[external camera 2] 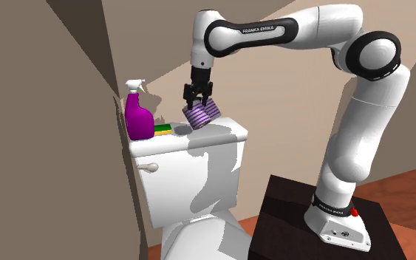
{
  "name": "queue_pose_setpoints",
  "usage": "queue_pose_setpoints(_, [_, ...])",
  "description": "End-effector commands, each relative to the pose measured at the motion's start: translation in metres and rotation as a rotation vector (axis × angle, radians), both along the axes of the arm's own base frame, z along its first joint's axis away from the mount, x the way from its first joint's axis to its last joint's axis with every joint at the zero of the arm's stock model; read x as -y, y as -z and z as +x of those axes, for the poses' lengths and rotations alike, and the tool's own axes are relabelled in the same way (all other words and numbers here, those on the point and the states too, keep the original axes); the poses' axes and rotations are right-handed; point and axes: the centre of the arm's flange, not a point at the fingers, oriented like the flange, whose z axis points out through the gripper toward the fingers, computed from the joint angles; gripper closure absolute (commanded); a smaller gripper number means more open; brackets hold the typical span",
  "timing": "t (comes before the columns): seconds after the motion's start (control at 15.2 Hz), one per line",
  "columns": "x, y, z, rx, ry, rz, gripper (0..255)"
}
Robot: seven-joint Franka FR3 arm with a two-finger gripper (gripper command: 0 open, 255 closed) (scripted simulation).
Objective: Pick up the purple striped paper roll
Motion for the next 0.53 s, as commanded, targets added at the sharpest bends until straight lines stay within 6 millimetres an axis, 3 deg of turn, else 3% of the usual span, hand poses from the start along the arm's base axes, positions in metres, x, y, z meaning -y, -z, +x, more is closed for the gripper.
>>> queue_pose_setpoints(0.0, [0.000, -0.010, 0.000, 0.001, 0.000, 0.000, 255])
queue_pose_setpoints(0.46, [0.000, -0.043, 0.000, 0.001, 0.000, 0.000, 255])
